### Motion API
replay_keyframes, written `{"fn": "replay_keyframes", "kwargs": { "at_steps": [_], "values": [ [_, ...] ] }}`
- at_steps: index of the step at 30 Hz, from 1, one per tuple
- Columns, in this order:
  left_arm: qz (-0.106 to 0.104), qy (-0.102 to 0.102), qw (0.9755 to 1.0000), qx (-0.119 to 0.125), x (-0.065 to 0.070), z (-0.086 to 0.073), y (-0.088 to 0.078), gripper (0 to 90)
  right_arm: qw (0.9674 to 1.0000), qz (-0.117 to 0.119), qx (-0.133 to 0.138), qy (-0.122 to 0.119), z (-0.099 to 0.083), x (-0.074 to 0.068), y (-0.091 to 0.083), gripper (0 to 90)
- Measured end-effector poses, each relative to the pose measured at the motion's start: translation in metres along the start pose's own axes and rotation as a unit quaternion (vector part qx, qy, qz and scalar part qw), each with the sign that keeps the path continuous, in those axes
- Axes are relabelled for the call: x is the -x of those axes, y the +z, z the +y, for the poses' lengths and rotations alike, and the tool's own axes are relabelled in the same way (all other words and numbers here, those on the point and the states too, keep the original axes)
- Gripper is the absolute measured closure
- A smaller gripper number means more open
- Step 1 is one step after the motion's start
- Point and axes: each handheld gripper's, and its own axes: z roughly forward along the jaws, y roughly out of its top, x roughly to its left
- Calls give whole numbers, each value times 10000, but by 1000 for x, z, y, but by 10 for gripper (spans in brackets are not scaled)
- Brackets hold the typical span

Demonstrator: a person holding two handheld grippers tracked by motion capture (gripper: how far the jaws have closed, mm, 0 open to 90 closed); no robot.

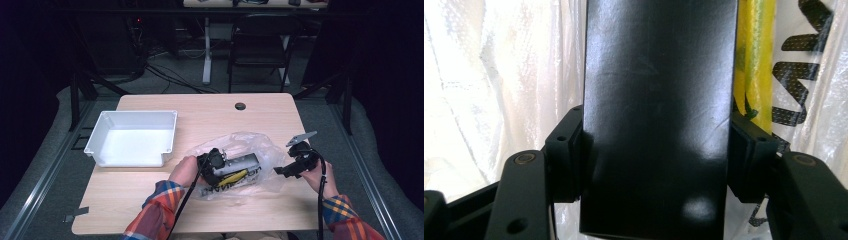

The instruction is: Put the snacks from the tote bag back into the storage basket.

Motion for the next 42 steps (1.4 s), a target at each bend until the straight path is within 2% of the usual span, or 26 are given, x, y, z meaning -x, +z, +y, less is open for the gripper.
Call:
{"fn": "replay_keyframes", "kwargs": {
  "at_steps": [4, 5, 6, 8, 9, 12, 14, 15, 22, 24, 25, 31, 34, 42],
  "values": [
    [10, 29, 9999, -154, 1, 3, 4, 370, 10000, -11, -9, 13, 0, 0, 0, 77],
    [-42, 31, 9998, -175, 0, 4, 4, 376, 10000, 3, -14, 1, 0, 0, 0, 80],
    [8, 9, 9999, -147, 0, 3, 5, 379, 10000, 5, -39, -11, 0, 1, -1, 86],
    [-92, 17, 9998, -182, -2, 4, 4, 396, 10000, 6, -46, 17, 0, 1, 0, 88],
    [-54, 16, 9999, -146, -1, 4, 4, 396, 10000, 6, -46, 17, 0, 1, 0, 88],
    [-188, 71, 9997, -144, -3, 3, 1, 424, 10000, 11, -43, 31, -1, 1, 0, 88],
    [-217, 39, 9997, -94, -3, 2, 1, 427, 10000, 2, -46, 19, 0, 1, -1, 89],
    [-324, 48, 9994, -145, -5, 2, 0, 428, 10000, 2, -44, 18, 0, 1, -1, 89],
    [-367, -60, 9993, 15, -8, -2, -10, 432, 10000, 25, 24, 92, -1, 2, 0, 90],
    [-339, -156, 9991, 191, -11, -3, -15, 432, 10000, 8, -1, 64, -1, 1, 0, 91],
    [-402, -178, 9988, 205, -12, -3, -19, 432, 10000, 3, -3, 66, -1, 1, 0, 91],
    [-404, -292, 9976, 475, -16, -4, -35, 432, 10000, 41, -4, 82, -1, 0, 2, 92],
    [-402, -272, 9971, 578, -18, -3, -42, 432, 10000, 44, 1, 77, -1, 0, 2, 94],
    [-410, -172, 9969, 644, -20, 0, -58, 431, 9999, 21, -30, 108, -2, 1, 3, 102]
  ]
}}
